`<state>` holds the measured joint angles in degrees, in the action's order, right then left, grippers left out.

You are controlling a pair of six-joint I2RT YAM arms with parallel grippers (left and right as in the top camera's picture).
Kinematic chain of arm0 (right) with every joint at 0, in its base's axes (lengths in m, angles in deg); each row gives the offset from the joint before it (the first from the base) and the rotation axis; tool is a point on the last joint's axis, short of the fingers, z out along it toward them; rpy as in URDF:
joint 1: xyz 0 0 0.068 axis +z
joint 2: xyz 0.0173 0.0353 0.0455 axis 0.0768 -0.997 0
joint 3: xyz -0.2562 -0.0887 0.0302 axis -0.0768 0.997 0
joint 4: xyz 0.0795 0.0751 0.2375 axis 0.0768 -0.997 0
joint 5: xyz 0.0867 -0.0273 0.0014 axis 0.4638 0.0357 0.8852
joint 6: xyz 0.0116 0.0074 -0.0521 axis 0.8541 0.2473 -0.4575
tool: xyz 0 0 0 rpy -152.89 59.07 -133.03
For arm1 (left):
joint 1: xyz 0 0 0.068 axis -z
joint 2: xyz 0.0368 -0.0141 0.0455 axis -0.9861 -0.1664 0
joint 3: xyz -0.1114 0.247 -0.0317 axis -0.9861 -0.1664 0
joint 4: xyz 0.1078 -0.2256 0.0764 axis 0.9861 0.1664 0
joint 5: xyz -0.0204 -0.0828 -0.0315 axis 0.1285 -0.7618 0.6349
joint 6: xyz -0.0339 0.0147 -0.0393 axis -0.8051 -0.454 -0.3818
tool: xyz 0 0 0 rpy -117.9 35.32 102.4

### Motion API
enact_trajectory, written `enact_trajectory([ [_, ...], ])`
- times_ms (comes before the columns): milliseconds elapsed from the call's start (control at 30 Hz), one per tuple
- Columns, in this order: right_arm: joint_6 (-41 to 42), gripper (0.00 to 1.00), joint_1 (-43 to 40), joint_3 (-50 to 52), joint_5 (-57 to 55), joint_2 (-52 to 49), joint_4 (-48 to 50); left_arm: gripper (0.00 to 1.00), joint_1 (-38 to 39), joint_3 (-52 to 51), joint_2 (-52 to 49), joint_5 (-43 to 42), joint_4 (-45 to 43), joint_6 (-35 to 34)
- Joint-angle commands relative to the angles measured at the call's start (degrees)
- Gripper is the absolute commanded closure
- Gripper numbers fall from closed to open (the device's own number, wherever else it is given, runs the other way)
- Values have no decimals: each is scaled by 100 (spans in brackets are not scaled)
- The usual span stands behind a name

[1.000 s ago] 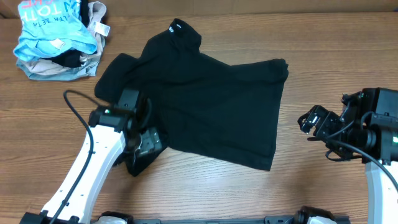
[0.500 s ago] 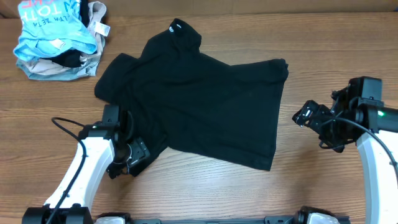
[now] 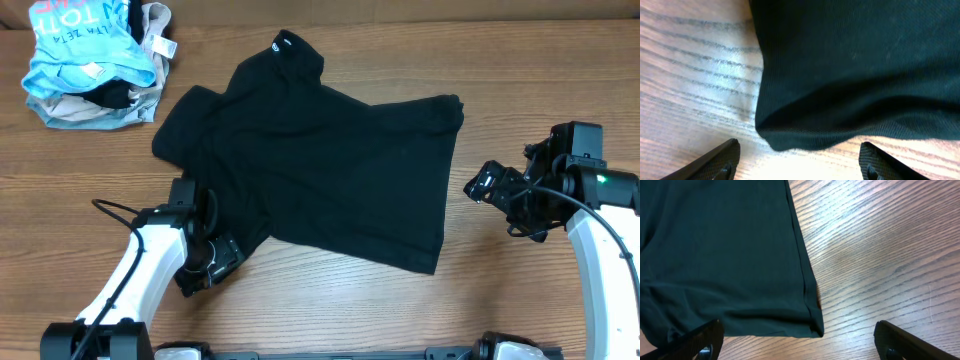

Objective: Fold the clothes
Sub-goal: 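Move both grippers to the shirt's bottom hem corners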

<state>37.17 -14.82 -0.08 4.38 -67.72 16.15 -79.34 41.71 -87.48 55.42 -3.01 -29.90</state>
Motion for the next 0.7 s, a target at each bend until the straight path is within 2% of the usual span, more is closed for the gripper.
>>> enact_trajectory([
  [0,-39,0,24,22,28,11,42,23,-31,-133,-149,11,-201,13],
  [267,-39,0,24,24,28,11,37,30,-15,-146,-824,50,-573,70],
  [333,-39,0,24,26,28,11,35,35,-15,-146,-1016,48,-643,234],
  [400,-39,1,24,26,28,11,9,49,-15,-146,-1154,48,-686,251],
  [500,-37,3,24,26,31,11,-76,78,-15,-125,-1196,48,-717,293],
  [533,-42,3,26,26,31,11,-111,85,-15,-90,-1193,52,-715,308],
  [600,-44,3,39,26,33,11,-199,96,-15,13,-1193,52,-715,520],
  [667,-44,3,114,26,48,11,-295,96,-15,155,-1193,63,-669,754],
])
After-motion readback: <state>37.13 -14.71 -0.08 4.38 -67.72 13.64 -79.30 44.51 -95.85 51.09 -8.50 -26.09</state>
